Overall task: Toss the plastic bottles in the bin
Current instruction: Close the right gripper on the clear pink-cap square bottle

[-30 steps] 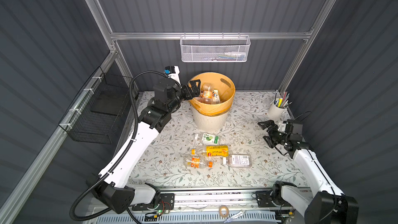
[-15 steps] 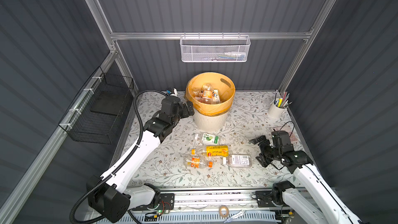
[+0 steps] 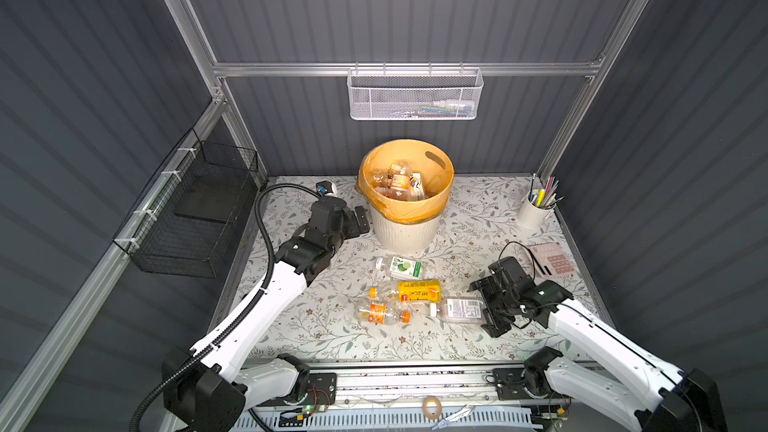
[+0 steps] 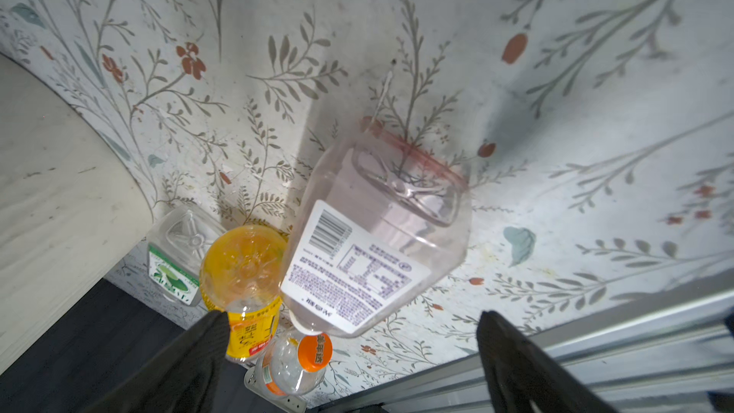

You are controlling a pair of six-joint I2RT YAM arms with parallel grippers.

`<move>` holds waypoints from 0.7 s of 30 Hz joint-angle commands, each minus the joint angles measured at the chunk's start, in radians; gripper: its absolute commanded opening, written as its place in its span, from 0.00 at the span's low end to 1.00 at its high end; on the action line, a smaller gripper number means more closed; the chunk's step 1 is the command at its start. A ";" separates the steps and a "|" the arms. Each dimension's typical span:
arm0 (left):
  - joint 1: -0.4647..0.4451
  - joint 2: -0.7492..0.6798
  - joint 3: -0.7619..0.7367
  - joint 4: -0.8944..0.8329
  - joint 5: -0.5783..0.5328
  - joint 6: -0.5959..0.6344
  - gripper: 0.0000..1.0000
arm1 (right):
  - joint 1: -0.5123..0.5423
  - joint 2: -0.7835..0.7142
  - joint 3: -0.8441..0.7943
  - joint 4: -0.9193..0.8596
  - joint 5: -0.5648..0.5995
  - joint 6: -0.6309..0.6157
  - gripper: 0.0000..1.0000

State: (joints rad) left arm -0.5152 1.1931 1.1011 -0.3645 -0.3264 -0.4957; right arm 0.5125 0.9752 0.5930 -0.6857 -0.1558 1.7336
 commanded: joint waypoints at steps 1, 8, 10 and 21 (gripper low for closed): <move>0.011 -0.031 -0.020 -0.012 -0.035 0.015 1.00 | 0.020 0.061 -0.007 0.067 0.044 0.057 0.99; 0.029 -0.040 -0.037 -0.029 -0.038 0.027 1.00 | 0.033 0.238 0.044 0.113 0.044 0.011 0.98; 0.036 -0.041 -0.040 -0.033 -0.039 0.028 1.00 | 0.032 0.258 0.016 0.156 0.032 0.031 0.95; 0.085 -0.030 -0.046 -0.047 -0.003 0.016 1.00 | -0.011 0.270 -0.039 0.193 0.089 -0.021 0.60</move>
State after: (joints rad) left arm -0.4419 1.1717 1.0653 -0.3824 -0.3401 -0.4885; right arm 0.5255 1.2423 0.5869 -0.4725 -0.1234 1.7439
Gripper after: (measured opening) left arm 0.997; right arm 0.655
